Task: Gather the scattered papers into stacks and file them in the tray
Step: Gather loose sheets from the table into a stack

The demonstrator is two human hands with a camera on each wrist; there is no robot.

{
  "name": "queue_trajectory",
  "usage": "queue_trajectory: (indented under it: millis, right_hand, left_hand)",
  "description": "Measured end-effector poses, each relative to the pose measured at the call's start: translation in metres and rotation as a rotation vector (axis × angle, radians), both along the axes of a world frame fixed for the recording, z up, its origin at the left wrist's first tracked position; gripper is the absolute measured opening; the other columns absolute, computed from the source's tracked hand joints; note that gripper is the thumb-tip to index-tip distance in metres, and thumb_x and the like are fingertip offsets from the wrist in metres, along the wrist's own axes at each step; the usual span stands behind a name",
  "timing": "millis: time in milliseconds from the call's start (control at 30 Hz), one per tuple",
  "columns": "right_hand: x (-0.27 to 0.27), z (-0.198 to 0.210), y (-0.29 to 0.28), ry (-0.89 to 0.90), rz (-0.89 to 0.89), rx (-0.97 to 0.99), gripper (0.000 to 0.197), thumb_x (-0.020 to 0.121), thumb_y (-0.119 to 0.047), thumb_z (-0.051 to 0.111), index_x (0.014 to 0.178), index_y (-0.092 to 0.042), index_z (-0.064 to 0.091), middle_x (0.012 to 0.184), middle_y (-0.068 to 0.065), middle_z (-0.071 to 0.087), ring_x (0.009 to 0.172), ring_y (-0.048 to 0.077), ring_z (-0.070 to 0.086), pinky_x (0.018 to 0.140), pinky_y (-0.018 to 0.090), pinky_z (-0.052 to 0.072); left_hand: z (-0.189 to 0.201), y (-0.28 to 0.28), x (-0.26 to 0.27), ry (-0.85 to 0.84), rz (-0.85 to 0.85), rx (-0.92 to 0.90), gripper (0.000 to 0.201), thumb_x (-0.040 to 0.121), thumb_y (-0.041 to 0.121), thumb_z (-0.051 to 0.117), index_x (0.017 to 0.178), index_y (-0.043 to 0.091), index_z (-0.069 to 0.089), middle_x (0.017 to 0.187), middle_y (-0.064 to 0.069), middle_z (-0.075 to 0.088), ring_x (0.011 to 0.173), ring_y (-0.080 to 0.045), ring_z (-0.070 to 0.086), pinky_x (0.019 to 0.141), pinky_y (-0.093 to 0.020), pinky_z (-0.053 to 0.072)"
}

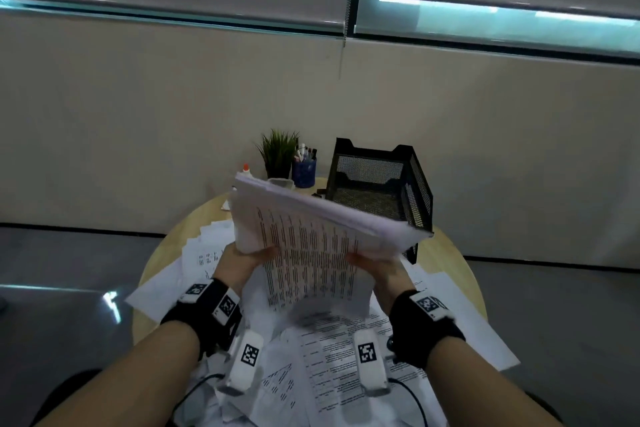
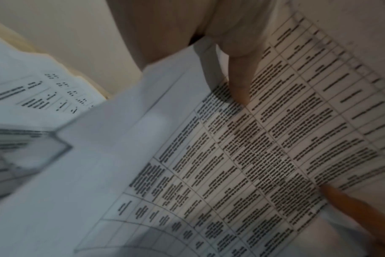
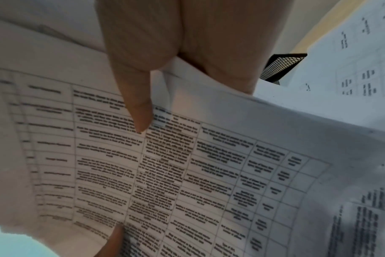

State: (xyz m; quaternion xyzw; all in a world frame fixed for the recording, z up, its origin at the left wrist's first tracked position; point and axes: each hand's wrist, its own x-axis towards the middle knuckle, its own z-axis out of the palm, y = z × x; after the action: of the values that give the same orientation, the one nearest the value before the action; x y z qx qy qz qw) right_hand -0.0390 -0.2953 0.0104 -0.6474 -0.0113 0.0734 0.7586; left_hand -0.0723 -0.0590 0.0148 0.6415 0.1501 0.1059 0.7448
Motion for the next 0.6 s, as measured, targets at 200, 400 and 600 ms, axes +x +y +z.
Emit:
queue_trajectory:
  millis: [200, 400, 600]
  right_hand:
    - [0.01, 0.001, -0.004, 0.021, -0.038, 0.066, 0.067, 0.052, -0.019, 0.091, 0.111, -0.005, 0.063, 0.106, 0.01, 0.072, 0.103, 0.028, 0.067, 0.098, 0.046, 0.048]
    - [0.011, -0.011, -0.012, 0.043, -0.073, -0.014, 0.062, 0.072, -0.006, 0.08, 0.125, -0.014, 0.047, 0.126, 0.009, 0.058, 0.113, 0.029, 0.057, 0.091, 0.046, 0.05]
    - [0.011, -0.01, -0.029, -0.016, -0.048, -0.208, 0.117, 0.06, -0.033, 0.089, 0.151, -0.022, 0.016, 0.153, 0.0, 0.026, 0.14, 0.025, 0.027, 0.112, 0.044, 0.028]
  left_hand:
    - [0.007, 0.007, 0.0, -0.028, -0.131, 0.112, 0.021, 0.079, 0.008, 0.072, 0.093, 0.021, 0.064, 0.091, 0.005, 0.068, 0.089, -0.01, 0.063, 0.085, -0.029, 0.046]
    - [0.018, 0.011, 0.001, -0.076, -0.122, 0.138, 0.024, 0.081, 0.004, 0.068, 0.093, 0.024, 0.062, 0.078, 0.014, 0.073, 0.087, -0.008, 0.064, 0.077, -0.027, 0.049]
    - [0.04, 0.025, 0.004, -0.085, -0.106, 0.108, 0.034, 0.08, 0.001, 0.067, 0.113, 0.008, 0.061, 0.099, 0.0, 0.068, 0.094, -0.014, 0.063, 0.093, -0.037, 0.045]
